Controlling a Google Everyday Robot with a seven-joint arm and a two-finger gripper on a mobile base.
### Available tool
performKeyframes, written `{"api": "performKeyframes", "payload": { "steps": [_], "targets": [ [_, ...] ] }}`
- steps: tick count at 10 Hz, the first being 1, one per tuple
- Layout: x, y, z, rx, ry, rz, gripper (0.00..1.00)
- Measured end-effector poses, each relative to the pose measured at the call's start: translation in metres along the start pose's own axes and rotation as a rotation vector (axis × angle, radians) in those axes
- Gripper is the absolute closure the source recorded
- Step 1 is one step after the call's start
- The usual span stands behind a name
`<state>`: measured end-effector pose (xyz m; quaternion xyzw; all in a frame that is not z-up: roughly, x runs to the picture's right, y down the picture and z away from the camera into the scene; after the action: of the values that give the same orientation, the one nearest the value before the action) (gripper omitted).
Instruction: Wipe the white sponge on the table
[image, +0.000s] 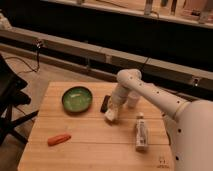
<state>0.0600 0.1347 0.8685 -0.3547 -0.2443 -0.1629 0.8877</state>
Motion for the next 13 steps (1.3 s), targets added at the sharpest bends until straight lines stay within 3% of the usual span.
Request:
{"api": "performKeyframes", "payload": {
  "steps": [2, 5, 8, 11, 13],
  "targets": [
    [0.000, 0.010, 0.000, 0.004, 0.003, 0.015, 0.94],
    [-0.013, 0.002, 0.008, -0.005, 0.000, -0.010, 0.94],
    [-0.001, -0.004, 0.003, -0.008, 0.013, -0.017, 0.94],
    [-0.022, 0.007, 0.013, -0.017, 0.009, -0.030, 0.94],
    [-0.023, 0.009, 0.013, -0.009, 0.006, -0.014, 0.94]
  ]
}}
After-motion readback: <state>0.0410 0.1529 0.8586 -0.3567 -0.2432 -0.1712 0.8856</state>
